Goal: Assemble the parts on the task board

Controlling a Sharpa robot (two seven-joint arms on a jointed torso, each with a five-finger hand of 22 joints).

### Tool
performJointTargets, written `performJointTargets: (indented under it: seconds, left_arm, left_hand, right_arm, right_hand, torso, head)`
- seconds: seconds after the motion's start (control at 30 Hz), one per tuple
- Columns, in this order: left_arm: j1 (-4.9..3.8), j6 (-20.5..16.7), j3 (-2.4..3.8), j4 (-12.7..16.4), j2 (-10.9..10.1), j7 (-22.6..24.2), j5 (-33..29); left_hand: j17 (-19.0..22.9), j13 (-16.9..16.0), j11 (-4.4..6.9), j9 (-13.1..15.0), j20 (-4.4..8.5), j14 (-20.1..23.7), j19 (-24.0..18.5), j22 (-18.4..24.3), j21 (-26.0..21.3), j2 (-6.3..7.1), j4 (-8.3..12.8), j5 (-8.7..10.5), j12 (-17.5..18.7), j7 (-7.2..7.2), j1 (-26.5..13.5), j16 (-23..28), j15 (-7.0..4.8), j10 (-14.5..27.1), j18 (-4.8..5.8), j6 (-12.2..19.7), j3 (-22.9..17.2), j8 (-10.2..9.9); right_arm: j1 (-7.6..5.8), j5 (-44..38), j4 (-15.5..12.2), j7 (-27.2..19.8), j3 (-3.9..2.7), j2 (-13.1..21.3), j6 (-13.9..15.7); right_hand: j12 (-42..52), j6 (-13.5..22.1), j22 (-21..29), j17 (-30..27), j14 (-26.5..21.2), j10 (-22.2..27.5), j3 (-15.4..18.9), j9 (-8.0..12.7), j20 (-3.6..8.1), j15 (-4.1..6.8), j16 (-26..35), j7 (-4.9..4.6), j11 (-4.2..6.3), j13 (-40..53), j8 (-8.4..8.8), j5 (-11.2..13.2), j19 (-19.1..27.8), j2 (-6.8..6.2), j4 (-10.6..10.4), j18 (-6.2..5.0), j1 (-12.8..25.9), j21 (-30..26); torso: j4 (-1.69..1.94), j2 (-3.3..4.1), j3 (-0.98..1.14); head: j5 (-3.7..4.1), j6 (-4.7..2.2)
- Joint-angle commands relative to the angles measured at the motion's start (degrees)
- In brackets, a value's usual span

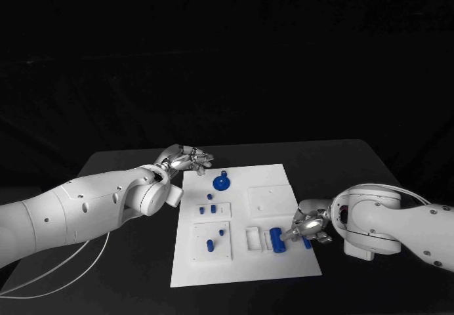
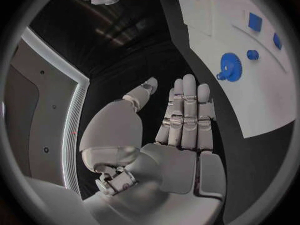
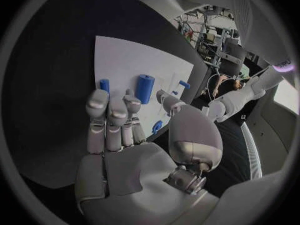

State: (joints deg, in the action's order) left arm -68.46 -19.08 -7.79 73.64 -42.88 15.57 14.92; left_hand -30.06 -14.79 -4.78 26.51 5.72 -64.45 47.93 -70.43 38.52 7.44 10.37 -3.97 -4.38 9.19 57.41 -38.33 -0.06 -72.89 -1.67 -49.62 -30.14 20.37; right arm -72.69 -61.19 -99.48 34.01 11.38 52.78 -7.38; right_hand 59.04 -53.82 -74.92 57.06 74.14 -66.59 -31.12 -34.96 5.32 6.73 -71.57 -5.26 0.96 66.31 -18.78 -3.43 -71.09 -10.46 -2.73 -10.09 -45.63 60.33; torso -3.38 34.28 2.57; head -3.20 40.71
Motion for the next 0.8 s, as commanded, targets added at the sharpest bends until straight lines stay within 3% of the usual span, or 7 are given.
performJointTargets:
  seconds: [0.03,0.1,0.3,0.43,0.5,0.8]
  left_arm:
    - [0.02,0.77,0.04,0.52,-0.05,0.3,-0.49]
    - [0.02,0.76,0.03,0.68,-0.17,0.29,-0.49]
    - [0.02,0.7,0.03,1.0,-0.44,0.43,-0.5]
    - [0.02,0.71,0.03,1.2,-0.61,0.43,-0.5]
    - [0.02,0.74,0.03,1.27,-0.62,0.43,-0.5]
    - [0.02,0.84,0.04,1.53,-0.63,0.4,-0.51]
  left_hand:
    - [-0.29,0.09,-0.2,-0.09,0.01,-0.42,0.23,-0.12,-0.44,0.07,-0.18,0.19,0.19,-0.01,-0.95,0.51,-0.04,0.07,-0.88,0.59,0.69,0.27]
    - [-0.5,0.09,-0.21,-0.15,0.01,-0.46,0.23,-0.18,-0.53,0.07,-0.28,0.17,0.19,0.0,-1.4,0.66,-0.04,0.09,-0.89,0.65,1.09,0.28]
    - [-0.88,0.11,-0.21,-0.24,0.01,-0.52,0.25,-0.29,-0.71,0.08,-0.53,0.22,0.19,0.02,-2.28,0.96,-0.05,0.12,-0.93,0.76,1.77,0.28]
    - [-1.04,0.11,-0.2,-0.28,0.02,-0.55,0.27,-0.33,-0.8,0.08,-0.66,0.26,0.2,0.02,-2.65,1.09,-0.06,0.14,-0.95,0.78,2.02,0.29]
    - [-1.07,0.11,-0.2,-0.29,0.02,-0.55,0.27,-0.34,-0.81,0.06,-0.68,0.26,0.19,0.02,-2.7,1.11,-0.06,0.14,-0.96,0.79,2.06,0.29]
    - [-1.13,0.11,-0.19,-0.3,0.03,-0.56,0.28,-0.36,-0.85,-0.01,-0.7,0.24,0.19,0.01,-2.74,1.17,-0.07,0.14,-0.97,0.79,2.09,0.3]
  right_arm:
    - [0.21,-4.32,0.12,0.49,0.27,-0.68,1.14]
    - [0.33,-4.33,0.26,0.5,0.45,-1.29,1.1]
    - [0.96,-4.39,1.07,0.54,0.85,-2.74,0.64]
    - [1.39,-4.42,1.49,0.56,0.99,-3.4,0.78]
    - [1.49,-4.44,1.84,0.56,1.02,-3.74,0.8]
    - [2.73,-4.46,3.72,0.59,1.21,-5.29,0.89]
  right_hand:
    - [0.38,-0.36,-1.03,0.12,0.09,0.45,-0.17,-0.15,0.75,0.5,-0.16,-0.19,0.06,0.08,0.47,0.4,0.31,-1.33,-1.06,-4.91,0.24,0.35]
    - [0.39,-0.31,-1.03,0.23,0.11,0.46,-0.46,-0.3,0.85,0.51,-0.15,-0.16,0.02,0.13,0.57,0.48,0.28,-1.92,-1.84,-4.91,0.42,0.42]
    - [0.4,-0.26,-1.02,0.41,0.12,0.46,-0.86,-0.63,1.03,0.52,-0.13,-0.19,0.07,0.22,0.69,0.59,0.24,-2.79,-3.19,-4.91,0.58,0.56]
    - [0.4,-0.19,-1.02,0.47,0.12,0.5,-0.94,-0.76,1.08,0.52,-0.11,-0.19,0.06,0.26,0.75,0.59,0.26,-2.99,-3.68,-4.91,0.59,0.6]
    - [0.39,-0.18,-1.02,0.49,0.12,0.5,-0.96,-0.8,1.1,0.51,-0.1,-0.2,0.06,0.27,0.76,0.59,0.27,-3.03,-3.81,-4.91,0.58,0.61]
    - [0.4,-0.14,-1.03,0.55,0.13,0.52,-1.05,-0.92,1.14,0.51,-0.1,-0.2,0.05,0.3,0.81,0.58,0.28,-2.81,-4.07,-4.91,0.36,0.68]
  torso:
    - [0.12,-0.65,-0.33]
    - [0.18,-0.69,-0.44]
    - [0.17,-0.47,-0.38]
    - [0.18,-0.42,-0.38]
    - [0.3,-0.23,-0.61]
    - [0.32,-0.12,-0.57]
  head:
    - [0.0,0.54]
    - [0.04,0.76]
    - [-0.02,1.02]
    - [-0.14,1.27]
    - [-0.05,1.26]
    - [0.03,1.37]
